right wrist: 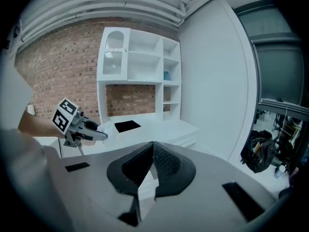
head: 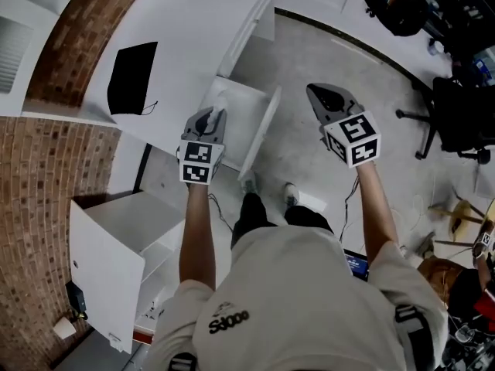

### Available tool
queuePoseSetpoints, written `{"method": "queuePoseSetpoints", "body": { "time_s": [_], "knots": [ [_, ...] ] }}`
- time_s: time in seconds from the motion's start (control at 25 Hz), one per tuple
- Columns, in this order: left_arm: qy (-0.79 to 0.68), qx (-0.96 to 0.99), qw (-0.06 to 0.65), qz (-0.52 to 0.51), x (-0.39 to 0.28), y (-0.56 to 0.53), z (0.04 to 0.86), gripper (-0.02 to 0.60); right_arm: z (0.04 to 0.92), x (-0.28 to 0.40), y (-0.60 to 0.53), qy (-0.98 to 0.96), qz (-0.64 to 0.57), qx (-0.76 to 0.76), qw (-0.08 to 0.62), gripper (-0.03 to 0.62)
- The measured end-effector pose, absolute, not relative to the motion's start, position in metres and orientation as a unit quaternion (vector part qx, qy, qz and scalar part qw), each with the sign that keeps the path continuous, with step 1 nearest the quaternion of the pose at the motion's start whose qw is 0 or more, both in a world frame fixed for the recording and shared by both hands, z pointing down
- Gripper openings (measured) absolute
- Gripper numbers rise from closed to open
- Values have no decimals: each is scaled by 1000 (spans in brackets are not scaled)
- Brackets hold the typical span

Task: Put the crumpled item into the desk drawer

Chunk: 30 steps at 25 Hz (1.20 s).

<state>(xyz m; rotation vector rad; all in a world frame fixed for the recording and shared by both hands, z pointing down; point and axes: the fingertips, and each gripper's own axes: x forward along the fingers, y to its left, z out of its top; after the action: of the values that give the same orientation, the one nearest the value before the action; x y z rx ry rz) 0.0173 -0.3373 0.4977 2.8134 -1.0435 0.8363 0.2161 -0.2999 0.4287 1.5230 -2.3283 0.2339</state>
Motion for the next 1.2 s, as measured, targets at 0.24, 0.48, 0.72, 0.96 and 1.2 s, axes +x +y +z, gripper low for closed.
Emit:
{"method": "queuePoseSetpoints", "body": {
  "time_s": [0.24, 0.48, 0.72, 0.96, 1.2],
  "knots": [
    [-298, 905, 49, 299, 14, -369, 559, 52, 457, 205, -317, -799, 107, 556, 205, 5],
    [-270, 904, 92, 320, 18, -395, 624, 52, 489, 195, -326, -787, 127, 558, 230, 5],
    [-257, 895, 124, 344, 25, -411, 685, 52, 529, 200, -327, -768, 173, 574, 226, 5],
    [-243, 888, 155, 359, 39, -420, 737, 52, 559, 201, -333, -745, 210, 594, 217, 5],
    [-242, 882, 217, 342, 54, -435, 771, 52, 581, 212, -341, -734, 223, 598, 233, 5]
  ]
}}
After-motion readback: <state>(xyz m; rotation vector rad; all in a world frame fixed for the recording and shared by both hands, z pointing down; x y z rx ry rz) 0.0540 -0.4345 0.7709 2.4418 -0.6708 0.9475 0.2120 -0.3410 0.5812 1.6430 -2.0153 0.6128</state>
